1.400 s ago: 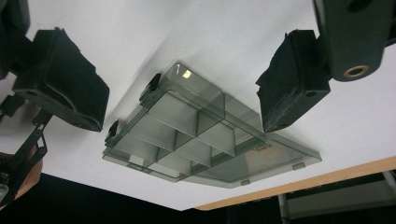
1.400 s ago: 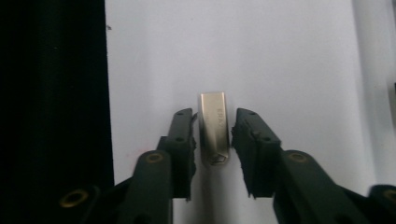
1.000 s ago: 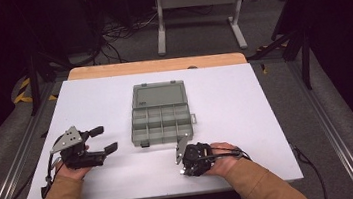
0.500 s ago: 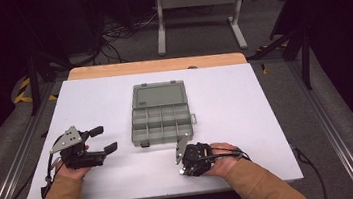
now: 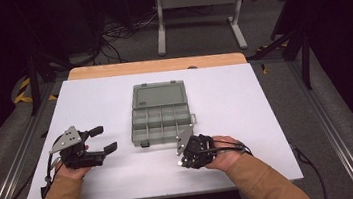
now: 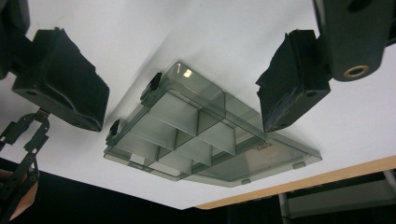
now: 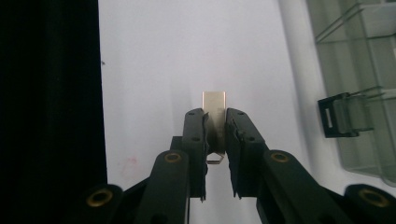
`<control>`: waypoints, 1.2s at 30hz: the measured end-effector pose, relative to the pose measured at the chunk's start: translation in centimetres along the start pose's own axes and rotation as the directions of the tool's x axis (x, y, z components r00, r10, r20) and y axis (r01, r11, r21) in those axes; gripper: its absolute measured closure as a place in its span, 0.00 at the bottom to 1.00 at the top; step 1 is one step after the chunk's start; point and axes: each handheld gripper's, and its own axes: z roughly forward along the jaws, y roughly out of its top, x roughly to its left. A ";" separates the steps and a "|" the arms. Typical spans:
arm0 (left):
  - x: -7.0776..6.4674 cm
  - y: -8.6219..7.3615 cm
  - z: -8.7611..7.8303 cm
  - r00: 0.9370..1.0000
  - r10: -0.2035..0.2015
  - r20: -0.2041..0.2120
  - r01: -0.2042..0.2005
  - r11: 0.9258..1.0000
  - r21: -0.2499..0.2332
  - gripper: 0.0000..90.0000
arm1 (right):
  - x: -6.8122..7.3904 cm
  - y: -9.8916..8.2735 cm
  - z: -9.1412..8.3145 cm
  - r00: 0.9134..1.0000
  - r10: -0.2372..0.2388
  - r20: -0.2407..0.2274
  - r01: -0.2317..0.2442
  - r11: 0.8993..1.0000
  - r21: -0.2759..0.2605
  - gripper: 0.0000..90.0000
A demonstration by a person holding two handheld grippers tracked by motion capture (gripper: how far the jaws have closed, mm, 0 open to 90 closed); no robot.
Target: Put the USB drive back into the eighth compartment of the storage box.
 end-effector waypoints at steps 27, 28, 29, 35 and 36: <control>0.0 0.0 0.0 1.000 -0.005 0.001 0.005 1.000 -0.001 0.19 | -2.9 0.4 -2.5 0.992 0.089 0.094 -0.073 0.984 -0.164 0.87; 0.0 0.0 0.0 1.000 -0.006 0.001 0.006 1.000 0.000 0.19 | -2.9 0.4 -2.6 0.991 0.095 0.094 -0.078 0.982 -0.171 0.87; 0.0 0.0 0.0 1.000 -0.006 0.001 0.006 1.000 0.000 0.19 | -3.1 0.4 -2.7 0.990 0.102 0.096 -0.084 0.981 -0.175 0.87; 0.0 0.0 0.0 1.000 -0.007 0.001 0.007 1.000 0.000 0.19 | -4.1 0.1 -2.8 0.983 0.141 0.113 -0.118 0.975 -0.188 0.87; 0.0 0.0 0.0 1.000 -0.007 0.001 0.007 1.000 0.000 0.19 | -4.2 0.1 -2.8 0.982 0.147 0.116 -0.123 0.974 -0.190 0.87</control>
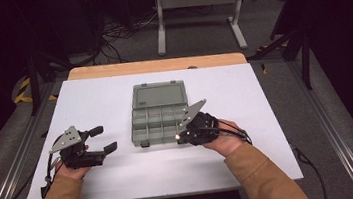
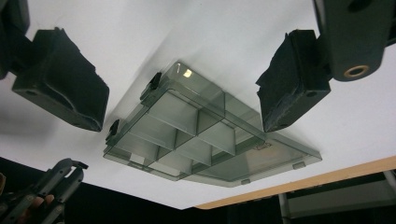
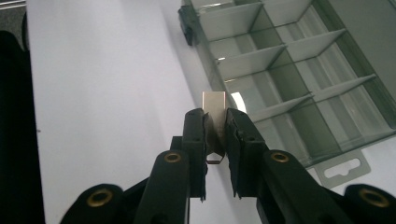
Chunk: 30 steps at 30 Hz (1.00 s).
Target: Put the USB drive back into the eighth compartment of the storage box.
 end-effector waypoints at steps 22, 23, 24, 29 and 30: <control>0.0 0.0 0.0 1.000 0.000 -0.001 0.000 1.000 0.002 0.19 | -3.4 -0.5 1.3 0.989 0.124 0.075 -0.124 0.992 0.003 0.87; 0.0 0.0 0.0 1.000 0.000 -0.001 0.000 1.000 0.002 0.19 | -3.4 -0.5 1.3 0.989 0.124 0.075 -0.124 0.992 0.003 0.87; 0.0 0.0 0.0 1.000 -0.001 -0.002 0.001 1.000 0.000 0.19 | -3.5 -0.5 1.4 0.989 0.129 0.076 -0.130 0.992 0.002 0.87; 0.0 0.0 0.0 1.000 0.000 -0.001 0.000 1.000 0.002 0.19 | -4.1 -0.6 1.9 0.985 0.149 0.084 -0.150 0.989 0.011 0.87; 0.0 0.0 0.0 1.000 0.000 -0.001 0.000 1.000 0.003 0.19 | -4.2 -0.6 2.0 0.985 0.149 0.086 -0.150 0.989 0.012 0.87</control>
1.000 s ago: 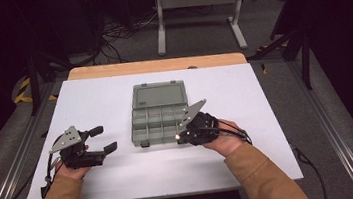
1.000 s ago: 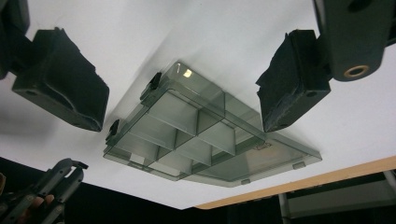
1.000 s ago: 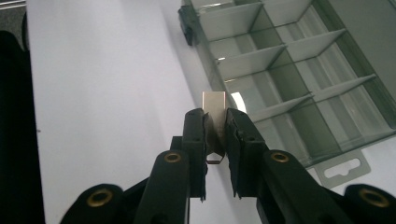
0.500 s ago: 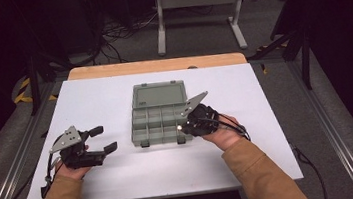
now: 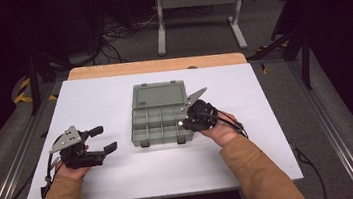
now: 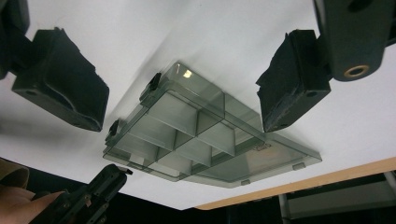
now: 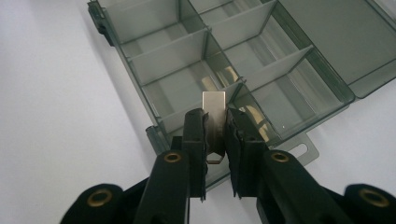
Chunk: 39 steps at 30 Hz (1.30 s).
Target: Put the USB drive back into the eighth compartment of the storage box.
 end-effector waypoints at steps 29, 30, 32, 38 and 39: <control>0.1 0.0 0.0 1.000 0.004 0.003 -0.004 1.000 -0.002 0.19 | -1.0 -0.1 2.1 0.999 0.032 -0.007 -0.032 0.998 0.058 0.87; 0.1 0.0 0.0 1.000 0.004 0.003 -0.004 1.000 -0.001 0.19 | -1.0 -0.1 2.1 0.999 0.032 -0.008 -0.032 0.998 0.058 0.87; 0.1 0.0 0.0 1.000 0.003 0.003 -0.003 1.000 -0.001 0.19 | -1.0 -0.1 2.2 0.999 0.034 -0.010 -0.033 0.997 0.063 0.87; 0.1 0.0 0.0 1.000 0.004 0.003 -0.004 1.000 -0.002 0.19 | -0.9 -0.1 2.4 0.999 0.038 -0.013 -0.037 0.997 0.073 0.87; 0.1 0.0 0.0 1.000 0.004 0.004 -0.004 1.000 -0.002 0.19 | -0.9 -0.1 2.4 0.999 0.038 -0.014 -0.037 0.997 0.074 0.87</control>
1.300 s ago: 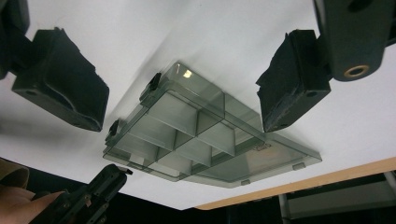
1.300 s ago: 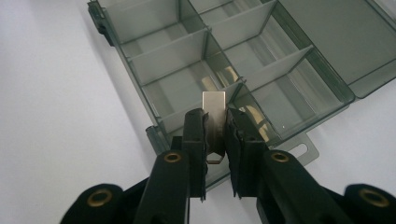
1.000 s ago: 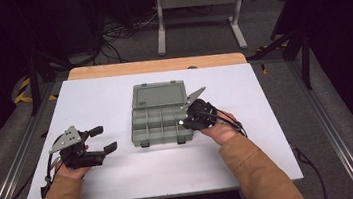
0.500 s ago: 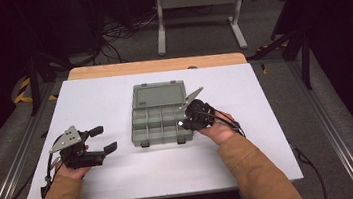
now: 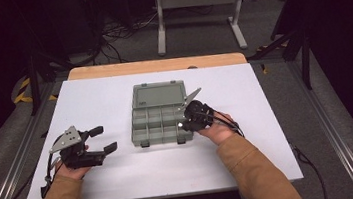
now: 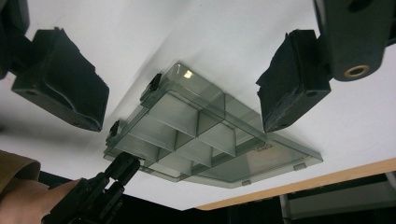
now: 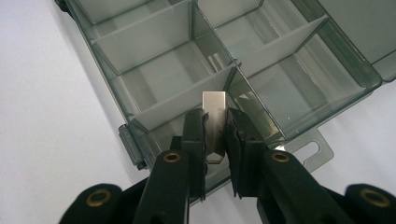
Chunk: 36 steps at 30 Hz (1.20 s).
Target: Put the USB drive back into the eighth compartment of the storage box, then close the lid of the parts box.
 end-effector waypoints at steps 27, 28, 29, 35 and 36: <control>1.4 2.4 1.5 0.997 -0.054 0.048 0.049 0.993 0.107 0.08 | -1.2 -0.6 -2.8 1.000 0.031 -0.002 -0.031 0.994 -0.101 1.00; 1.5 2.6 1.6 0.998 -0.047 0.040 0.042 0.993 0.113 0.10 | -1.3 -0.6 -3.0 1.000 0.030 -0.005 -0.031 0.994 -0.103 1.00; 1.6 2.8 1.7 0.998 -0.045 0.036 0.040 0.993 0.115 0.12 | -1.4 -0.6 -3.2 1.000 0.029 -0.005 -0.029 0.994 -0.103 1.00; 2.4 4.3 2.8 0.999 -0.020 0.031 0.014 0.984 0.175 0.33 | -2.2 -0.2 -4.2 1.000 0.022 0.017 -0.019 0.993 -0.113 1.00; 2.5 4.5 3.0 1.000 -0.011 0.024 0.007 0.982 0.186 0.35 | -2.4 -0.1 -4.3 0.999 0.025 0.021 -0.023 0.993 -0.114 1.00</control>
